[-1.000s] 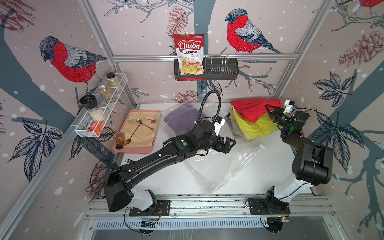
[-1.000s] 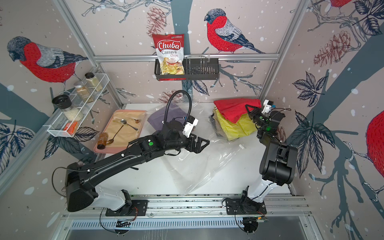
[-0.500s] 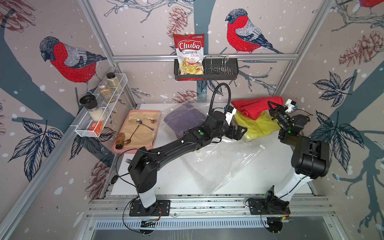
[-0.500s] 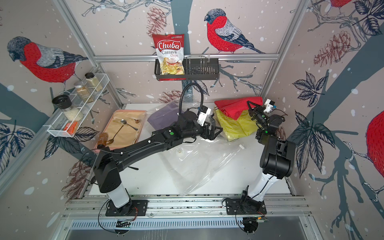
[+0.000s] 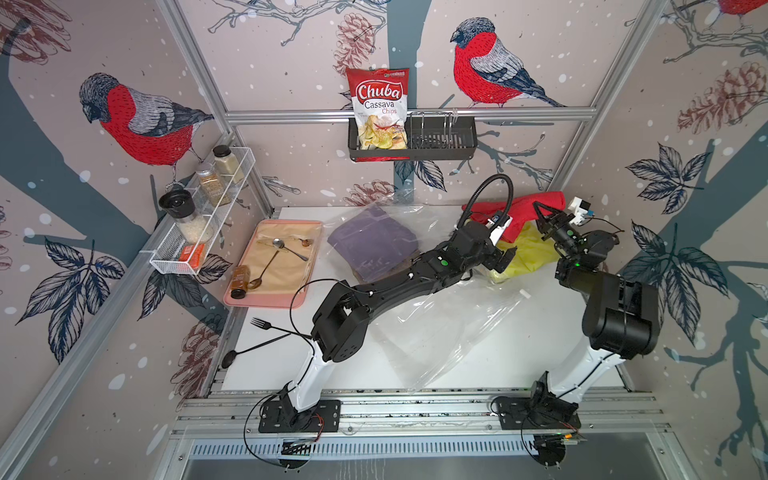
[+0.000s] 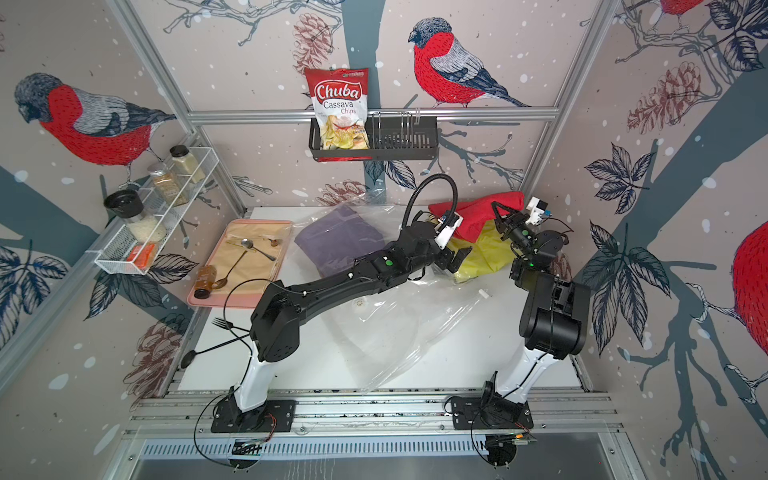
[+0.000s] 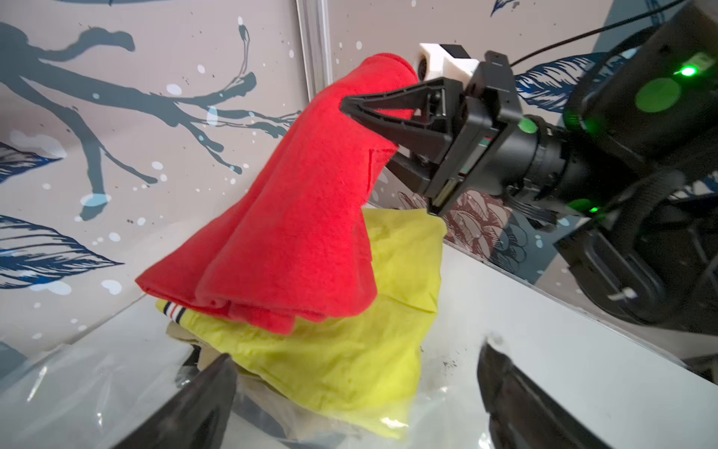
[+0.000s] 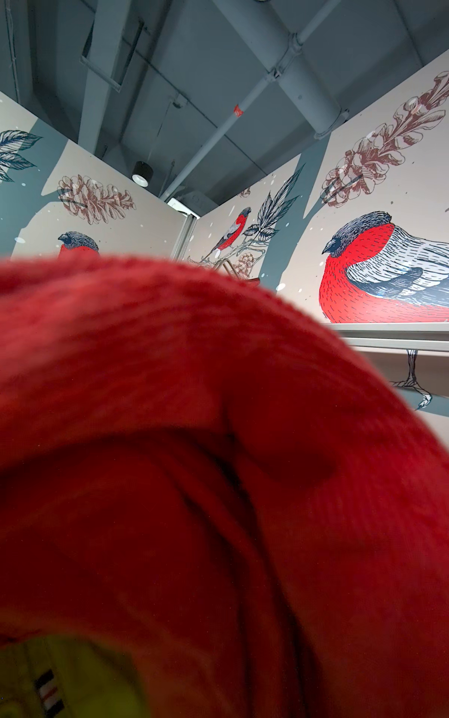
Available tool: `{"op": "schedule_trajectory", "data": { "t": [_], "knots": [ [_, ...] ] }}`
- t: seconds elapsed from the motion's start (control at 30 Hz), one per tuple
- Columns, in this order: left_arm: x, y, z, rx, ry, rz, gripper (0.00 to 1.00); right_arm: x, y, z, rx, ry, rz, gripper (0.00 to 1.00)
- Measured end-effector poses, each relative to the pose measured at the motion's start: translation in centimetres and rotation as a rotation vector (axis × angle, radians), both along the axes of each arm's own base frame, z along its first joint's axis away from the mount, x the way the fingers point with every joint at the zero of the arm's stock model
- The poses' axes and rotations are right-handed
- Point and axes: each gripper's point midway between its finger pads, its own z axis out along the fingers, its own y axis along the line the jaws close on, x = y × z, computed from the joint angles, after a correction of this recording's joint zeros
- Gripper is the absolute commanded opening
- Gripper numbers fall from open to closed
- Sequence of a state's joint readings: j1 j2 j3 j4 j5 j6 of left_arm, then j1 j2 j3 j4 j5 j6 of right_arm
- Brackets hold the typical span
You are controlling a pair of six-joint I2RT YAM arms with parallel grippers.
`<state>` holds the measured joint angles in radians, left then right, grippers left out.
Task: Take the trousers out of the vacuum bag
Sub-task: Place the trousers at the corner of the board.
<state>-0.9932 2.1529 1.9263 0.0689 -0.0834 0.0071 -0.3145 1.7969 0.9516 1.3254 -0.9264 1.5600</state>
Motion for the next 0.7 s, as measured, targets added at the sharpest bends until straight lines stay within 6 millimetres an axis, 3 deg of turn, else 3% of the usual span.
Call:
{"op": "schedule_trajectory", "data": {
  "t": [0.3, 0.53, 0.7],
  "knots": [
    [4.8, -3.6, -0.1, 0.022, -0.127, 0.071, 0.99, -0.2, 0.9, 0.0, -0.014, -0.008, 0.015, 0.00],
    [7.6, -2.0, -2.7, 0.094, -0.109, 0.140, 0.96, -0.2, 0.9, 0.0, -0.037, -0.005, 0.020, 0.00],
    [9.0, -0.9, -3.0, 0.101, -0.103, 0.146, 0.45, -0.2, 0.9, 0.0, -0.053, -0.011, 0.025, 0.00]
  ]
}}
